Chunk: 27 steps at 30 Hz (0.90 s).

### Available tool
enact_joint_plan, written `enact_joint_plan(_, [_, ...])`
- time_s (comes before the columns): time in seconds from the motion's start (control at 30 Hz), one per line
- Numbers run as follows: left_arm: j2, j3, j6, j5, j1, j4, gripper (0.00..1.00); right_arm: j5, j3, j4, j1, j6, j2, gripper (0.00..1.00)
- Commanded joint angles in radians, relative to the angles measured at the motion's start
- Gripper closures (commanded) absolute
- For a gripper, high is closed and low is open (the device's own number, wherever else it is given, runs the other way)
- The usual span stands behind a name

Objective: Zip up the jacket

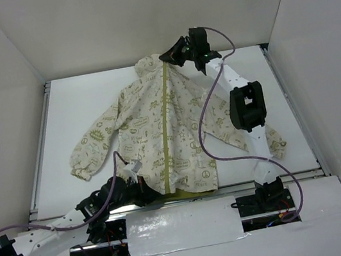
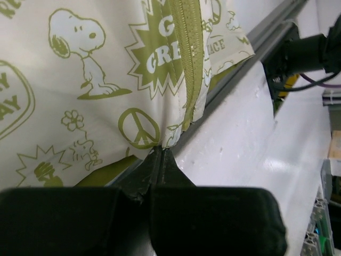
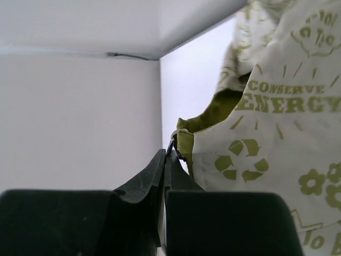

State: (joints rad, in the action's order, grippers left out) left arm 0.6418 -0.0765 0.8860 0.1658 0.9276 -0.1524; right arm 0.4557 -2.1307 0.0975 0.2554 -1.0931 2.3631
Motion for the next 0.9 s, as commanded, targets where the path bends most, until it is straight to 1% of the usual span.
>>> enact_joint_plan(0.0, [0.076, -0.002, -0.010, 0.055, 0.017, -0.048, 1.00, 0.102, -0.167, -0.094, -0.034, 0.094, 0.011, 1.00])
enact_joint_plan(0.07, [0.125, 0.004, -0.006, 0.057, 0.019, -0.106, 1.00, 0.127, -0.189, -0.146, -0.039, 0.099, 0.015, 1.00])
enact_joint_plan(0.17, [0.165, 0.007, -0.001, 0.049, 0.022, -0.134, 1.00, 0.136, -0.218, -0.131, -0.050, 0.127, 0.019, 1.00])
enact_joint_plan(0.27, [0.186, -0.003, -0.001, 0.008, 0.024, -0.116, 1.00, 0.146, -0.219, -0.133, -0.059, 0.147, 0.021, 1.00])
enact_joint_plan(0.37, [0.174, -0.044, 0.021, -0.089, 0.022, -0.032, 1.00, 0.182, -0.239, -0.139, -0.056, 0.154, 0.051, 1.00])
enact_joint_plan(0.4, [0.168, -0.060, 0.028, -0.118, 0.023, -0.004, 1.00, 0.193, -0.245, -0.137, -0.056, 0.154, 0.059, 0.97])
enact_joint_plan(0.43, [0.151, -0.078, 0.034, -0.146, 0.024, 0.029, 0.94, 0.199, -0.250, -0.127, -0.057, 0.160, 0.064, 0.82])
enact_joint_plan(0.47, [0.142, -0.097, 0.036, -0.161, 0.024, 0.062, 0.85, 0.201, -0.253, -0.119, -0.056, 0.168, 0.068, 0.73])
enact_joint_plan(0.5, [0.131, -0.136, 0.042, -0.223, 0.022, 0.130, 0.71, 0.196, -0.261, -0.110, -0.056, 0.176, 0.067, 0.63])
enact_joint_plan(0.53, [0.107, -0.158, 0.047, -0.251, 0.023, 0.164, 0.63, 0.187, -0.265, -0.104, -0.057, 0.193, 0.064, 0.54])
enact_joint_plan(0.57, [0.096, -0.178, 0.053, -0.285, 0.022, 0.212, 0.47, 0.184, -0.274, -0.076, -0.059, 0.203, 0.061, 0.49])
enact_joint_plan(0.6, [0.084, -0.224, 0.066, -0.322, 0.022, 0.294, 0.29, 0.181, -0.303, -0.059, -0.059, 0.214, 0.052, 0.47])
enact_joint_plan(0.63, [0.067, -0.247, 0.071, -0.397, 0.022, 0.333, 0.03, 0.176, -0.319, -0.023, -0.059, 0.238, 0.044, 0.46])
enact_joint_plan(0.67, [0.061, -0.300, 0.094, -0.437, 0.020, 0.376, 0.01, 0.172, -0.337, -0.003, -0.059, 0.255, 0.013, 0.44])
enact_joint_plan(0.7, [0.064, -0.328, 0.111, -0.484, 0.019, 0.423, 0.01, 0.160, -0.337, 0.023, -0.059, 0.275, -0.013, 0.26])
enact_joint_plan(0.73, [0.076, -0.359, 0.125, -0.573, 0.010, 0.517, 0.01, 0.126, -0.328, 0.087, -0.058, 0.329, -0.042, 0.26])
enact_joint_plan(0.77, [0.094, -0.431, 0.136, -0.610, -0.005, 0.568, 0.01, 0.101, -0.281, 0.123, -0.053, 0.361, -0.123, 0.25])
enact_joint_plan(0.8, [0.148, -0.468, 0.158, -0.639, -0.024, 0.621, 0.01, 0.062, -0.247, 0.212, -0.048, 0.393, -0.177, 0.25])
enact_joint_plan(0.83, [0.175, -0.503, 0.159, -0.675, -0.077, 0.695, 0.01, 0.020, -0.191, 0.238, -0.035, 0.462, -0.232, 0.24])
enact_joint_plan(0.87, [0.202, -0.567, 0.153, -0.683, -0.113, 0.723, 0.01, -0.061, -0.043, 0.258, -0.024, 0.491, -0.369, 0.23])
